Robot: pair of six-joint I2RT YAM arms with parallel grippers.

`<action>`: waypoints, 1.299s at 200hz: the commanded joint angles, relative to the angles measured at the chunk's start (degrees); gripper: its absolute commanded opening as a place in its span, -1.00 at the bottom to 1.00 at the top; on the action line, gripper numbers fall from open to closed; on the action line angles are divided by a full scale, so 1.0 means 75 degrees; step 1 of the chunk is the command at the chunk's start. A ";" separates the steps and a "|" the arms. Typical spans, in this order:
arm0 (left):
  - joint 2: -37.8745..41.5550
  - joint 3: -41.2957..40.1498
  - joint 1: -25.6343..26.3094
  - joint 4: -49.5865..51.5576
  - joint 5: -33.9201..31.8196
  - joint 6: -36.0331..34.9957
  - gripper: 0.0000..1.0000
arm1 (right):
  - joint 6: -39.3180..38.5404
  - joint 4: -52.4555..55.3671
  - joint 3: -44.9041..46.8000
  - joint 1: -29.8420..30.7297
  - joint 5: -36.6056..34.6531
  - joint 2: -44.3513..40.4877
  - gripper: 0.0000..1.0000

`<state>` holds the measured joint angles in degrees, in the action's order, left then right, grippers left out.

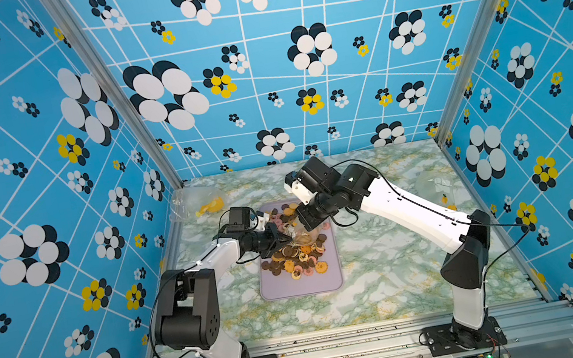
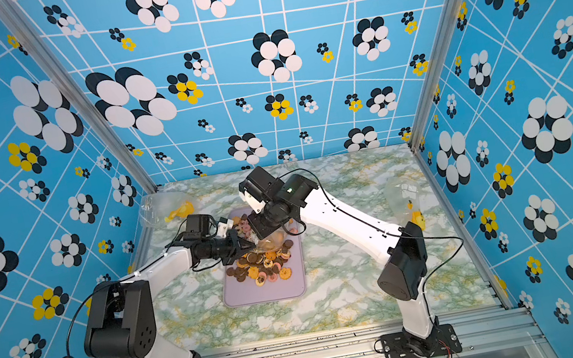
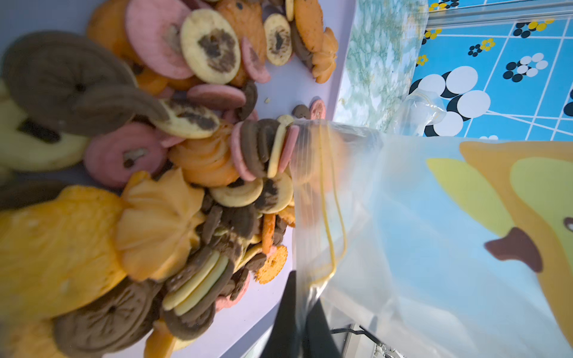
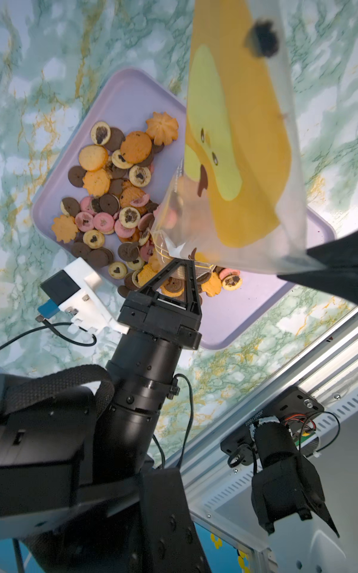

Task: Pour cookies out of the ziploc bag
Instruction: 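Pour the cookies out of the ziploc bag onto the tray.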

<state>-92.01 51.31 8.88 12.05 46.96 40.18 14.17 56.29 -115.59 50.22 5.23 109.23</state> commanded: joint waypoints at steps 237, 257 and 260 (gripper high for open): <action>-0.0230 -0.0100 0.0209 -0.0325 -0.0152 0.0081 -1.00 | -0.0142 -0.0539 0.0693 0.0652 0.0111 -0.0736 -1.00; -0.0100 -0.0270 0.0100 -0.0244 -0.0132 0.0029 -1.00 | -0.0147 -0.0564 0.0713 0.0652 0.0122 -0.0733 -1.00; -0.0077 -0.0294 0.0073 -0.0228 -0.0132 0.0012 -1.00 | -0.0153 -0.0568 0.0712 0.0652 0.0131 -0.0736 -1.00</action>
<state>-94.15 51.18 10.72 7.51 48.03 41.95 13.93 53.30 -110.61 54.63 5.67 106.89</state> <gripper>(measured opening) 0.051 0.044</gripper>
